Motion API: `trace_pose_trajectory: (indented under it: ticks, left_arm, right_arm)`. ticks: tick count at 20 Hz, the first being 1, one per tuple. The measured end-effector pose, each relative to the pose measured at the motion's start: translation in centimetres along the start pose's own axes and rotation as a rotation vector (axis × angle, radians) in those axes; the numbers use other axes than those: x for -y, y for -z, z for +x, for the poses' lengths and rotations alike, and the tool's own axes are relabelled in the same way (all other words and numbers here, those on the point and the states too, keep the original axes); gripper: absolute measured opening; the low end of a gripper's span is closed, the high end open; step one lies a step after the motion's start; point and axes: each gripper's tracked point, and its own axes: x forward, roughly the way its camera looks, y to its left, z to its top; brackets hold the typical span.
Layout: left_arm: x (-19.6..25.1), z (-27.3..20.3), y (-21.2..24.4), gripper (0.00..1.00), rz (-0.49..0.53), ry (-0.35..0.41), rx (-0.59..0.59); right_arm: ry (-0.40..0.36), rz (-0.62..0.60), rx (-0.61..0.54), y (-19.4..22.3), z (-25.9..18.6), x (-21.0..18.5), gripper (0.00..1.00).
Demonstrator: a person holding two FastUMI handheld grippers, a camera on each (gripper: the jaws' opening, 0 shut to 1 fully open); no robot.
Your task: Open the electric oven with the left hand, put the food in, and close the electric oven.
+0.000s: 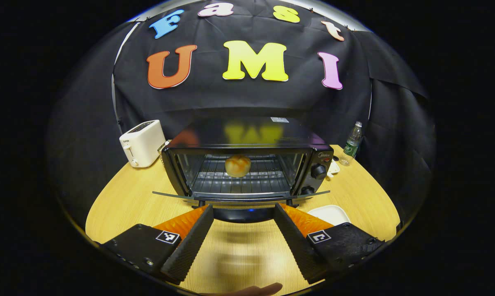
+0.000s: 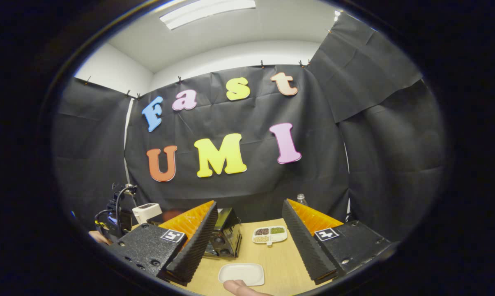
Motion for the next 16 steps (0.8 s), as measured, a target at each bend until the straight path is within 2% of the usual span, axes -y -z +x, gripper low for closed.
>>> trace_pose_trajectory:
  ticks: [3,5,7,10,13,14,16]
  left_arm:
    - [-0.4,1.2,-0.8,0.97,0.013,-0.008,0.014]
    - [-1.4,1.9,-1.1,1.0,0.029,-0.051,0.016]
    - [-1.6,2.2,-1.6,0.97,0.025,-0.061,0.029]
    - [-1.1,0.6,-1.9,1.0,0.001,-0.04,0.066]
    - [-0.9,-2.3,-2.5,0.97,-0.002,-0.025,0.125]
    - [-0.9,-3.3,-2.7,1.0,0.004,-0.028,0.145]
    - [-0.8,-5.4,-3.0,0.97,0.013,-0.032,0.187]
  right_arm:
    - [0.017,-0.008,-0.001,-0.1,-1.0,0.3,0.96]
    - [0.026,-0.008,-0.007,-0.2,-1.7,0.4,0.96]
    - [0.027,-0.006,-0.01,-0.2,-2.6,0.5,0.96]
    - [0.025,-0.006,-0.016,-0.1,-3.8,0.3,0.96]
    - [0.02,0.01,-0.027,0.1,-5.4,0.3,0.96]
    - [0.017,0.016,-0.03,0.2,-5.9,0.2,0.96]
    - [0.013,0.025,-0.036,0.3,-7.0,0.1,0.96]
